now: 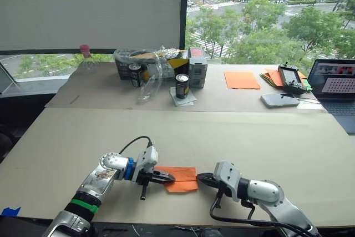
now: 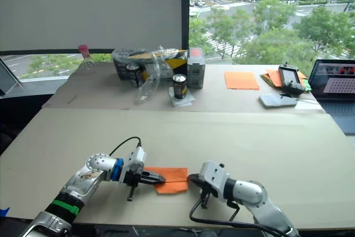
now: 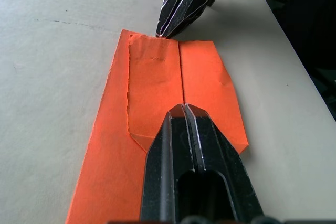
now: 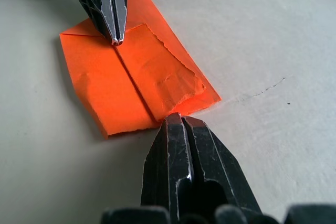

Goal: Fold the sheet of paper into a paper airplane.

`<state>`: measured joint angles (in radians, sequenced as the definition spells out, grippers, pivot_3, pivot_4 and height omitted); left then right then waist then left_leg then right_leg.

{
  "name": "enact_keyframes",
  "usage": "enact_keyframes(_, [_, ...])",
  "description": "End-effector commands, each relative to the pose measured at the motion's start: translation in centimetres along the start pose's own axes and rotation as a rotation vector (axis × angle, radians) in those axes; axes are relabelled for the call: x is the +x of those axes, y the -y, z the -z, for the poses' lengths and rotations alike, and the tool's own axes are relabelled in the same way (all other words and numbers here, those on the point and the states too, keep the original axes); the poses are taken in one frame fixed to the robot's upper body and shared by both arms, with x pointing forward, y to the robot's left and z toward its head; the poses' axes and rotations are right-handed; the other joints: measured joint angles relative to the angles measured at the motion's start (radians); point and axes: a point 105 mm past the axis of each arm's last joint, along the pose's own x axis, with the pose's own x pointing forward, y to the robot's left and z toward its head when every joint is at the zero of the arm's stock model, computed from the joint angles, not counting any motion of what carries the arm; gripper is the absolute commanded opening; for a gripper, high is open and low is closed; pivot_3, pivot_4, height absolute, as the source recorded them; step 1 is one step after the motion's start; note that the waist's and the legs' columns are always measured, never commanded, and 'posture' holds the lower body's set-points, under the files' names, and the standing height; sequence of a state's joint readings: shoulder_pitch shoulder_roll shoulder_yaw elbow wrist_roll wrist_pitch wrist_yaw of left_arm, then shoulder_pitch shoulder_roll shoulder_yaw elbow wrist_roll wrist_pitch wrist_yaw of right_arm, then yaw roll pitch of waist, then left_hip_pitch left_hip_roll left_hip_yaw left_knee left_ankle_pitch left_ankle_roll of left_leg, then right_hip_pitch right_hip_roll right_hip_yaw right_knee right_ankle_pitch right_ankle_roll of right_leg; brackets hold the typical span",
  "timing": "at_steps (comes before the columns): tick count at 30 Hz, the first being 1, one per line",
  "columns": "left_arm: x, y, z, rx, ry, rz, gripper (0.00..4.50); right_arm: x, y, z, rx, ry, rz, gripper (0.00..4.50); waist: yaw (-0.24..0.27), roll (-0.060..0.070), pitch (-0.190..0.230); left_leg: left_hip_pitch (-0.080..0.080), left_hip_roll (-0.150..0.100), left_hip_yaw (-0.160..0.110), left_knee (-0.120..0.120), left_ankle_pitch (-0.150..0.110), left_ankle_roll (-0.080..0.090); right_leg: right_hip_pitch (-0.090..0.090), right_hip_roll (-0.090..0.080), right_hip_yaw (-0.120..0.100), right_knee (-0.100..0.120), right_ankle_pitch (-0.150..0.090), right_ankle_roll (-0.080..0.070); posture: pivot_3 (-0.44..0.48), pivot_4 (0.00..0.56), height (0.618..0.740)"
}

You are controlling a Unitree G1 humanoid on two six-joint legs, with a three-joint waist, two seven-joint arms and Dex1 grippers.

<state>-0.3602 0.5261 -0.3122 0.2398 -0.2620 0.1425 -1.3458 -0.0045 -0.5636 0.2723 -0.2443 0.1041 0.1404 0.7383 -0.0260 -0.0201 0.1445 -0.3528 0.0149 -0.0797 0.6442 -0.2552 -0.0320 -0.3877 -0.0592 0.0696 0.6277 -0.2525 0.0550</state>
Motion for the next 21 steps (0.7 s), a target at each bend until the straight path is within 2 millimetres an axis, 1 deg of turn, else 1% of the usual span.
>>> enact_keyframes(1, [0.3,0.4,3.1,-0.09,-0.094,-0.006,0.0,0.1,1.3,-2.3,-0.03,0.089,0.025,0.04,0.002,0.0,0.0,0.0,0.0,0.0,0.0,0.0,0.0,0.0,0.0,0.0,0.0,0.0,0.0,0.0,0.15,0.73])
enact_keyframes(3, [0.4,0.3,3.0,-0.089,-0.09,-0.013,0.0,0.8,1.4,-3.9,-0.06,0.136,0.007,0.04,0.002,0.001,0.001,0.0,0.0,0.0,0.0,0.0,0.0,-0.001,0.0,0.0,0.0,0.0,0.0,0.0,0.15,0.73])
enact_keyframes(4, [0.4,0.3,3.0,-0.089,-0.087,-0.018,0.0,1.2,1.4,-4.3,-0.067,0.143,-0.002,0.04,0.002,0.001,0.001,0.0,0.0,0.0,0.0,0.0,0.0,-0.001,0.0,0.0,0.001,0.0,0.0,0.0,0.15,0.73])
enact_keyframes(5, [0.3,0.2,3.0,-0.088,-0.084,-0.023,0.0,1.7,1.2,-4.2,-0.07,0.134,-0.015,0.04,0.003,0.001,0.001,0.0,0.0,0.0,0.0,0.0,0.0,-0.001,0.0,0.0,0.001,0.0,0.0,0.0,0.15,0.73])
enact_keyframes(7, [0.3,0.1,2.9,-0.089,-0.076,-0.033,0.0,2.4,1.0,-3.8,-0.099,0.1,-0.04,0.04,0.009,0.001,0.001,0.0,0.0,0.0,0.0,0.0,0.0,-0.001,0.0,0.0,0.001,0.0,0.0,0.0,0.15,0.73])
enact_keyframes(9, [0.3,0.0,2.6,-0.085,-0.059,-0.047,0.0,3.1,0.8,-3.2,-0.084,0.081,-0.054,0.04,0.012,0.001,0.001,-0.001,0.0,0.0,0.0,0.0,0.0,-0.001,0.0,0.0,0.0,0.0,0.0,0.0,0.15,0.73])
enact_keyframes(12, [0.2,0.0,2.3,-0.085,-0.047,-0.06,0.0,3.8,0.5,-1.8,-0.085,0.015,-0.079,0.04,0.011,0.001,0.001,-0.001,0.0,0.0,0.0,0.0,0.0,-0.001,0.0,0.0,0.0,0.0,0.0,0.0,0.15,0.73])
enact_keyframes(13, [-0.1,0.0,2.3,-0.093,-0.042,-0.077,0.0,3.8,0.3,-1.0,-0.088,-0.011,-0.089,0.04,0.01,0.001,0.001,-0.001,0.0,0.0,0.0,0.0,0.0,-0.001,0.0,0.0,0.0,0.0,0.0,0.0,0.15,0.73])
enact_keyframes(16, [-1.1,0.2,2.5,-0.121,-0.028,-0.12,0.0,3.8,-0.4,0.1,-0.05,-0.046,-0.111,0.04,0.006,0.001,0.001,0.0,0.001,0.0,0.0,0.0,0.0,-0.001,0.001,0.0,0.0,0.0,0.0,0.0,0.15,0.73])
enact_keyframes(19, [-2.3,0.1,2.7,-0.152,-0.018,-0.178,0.0,3.8,-0.6,0.6,-0.032,-0.064,-0.115,0.04,-0.003,0.001,0.001,0.0,0.001,0.0,-0.001,0.0,0.0,-0.001,0.001,0.0,0.001,0.0,-0.001,0.0,0.15,0.73])
enact_keyframes(21, [-3.2,-0.3,2.5,-0.186,0.01,-0.234,0.0,4.0,-0.7,0.8,-0.024,-0.068,-0.116,0.04,-0.014,0.001,0.001,0.0,0.001,0.0,-0.001,0.0,0.0,-0.001,0.001,0.0,0.001,0.0,-0.001,0.0,0.15,0.73])
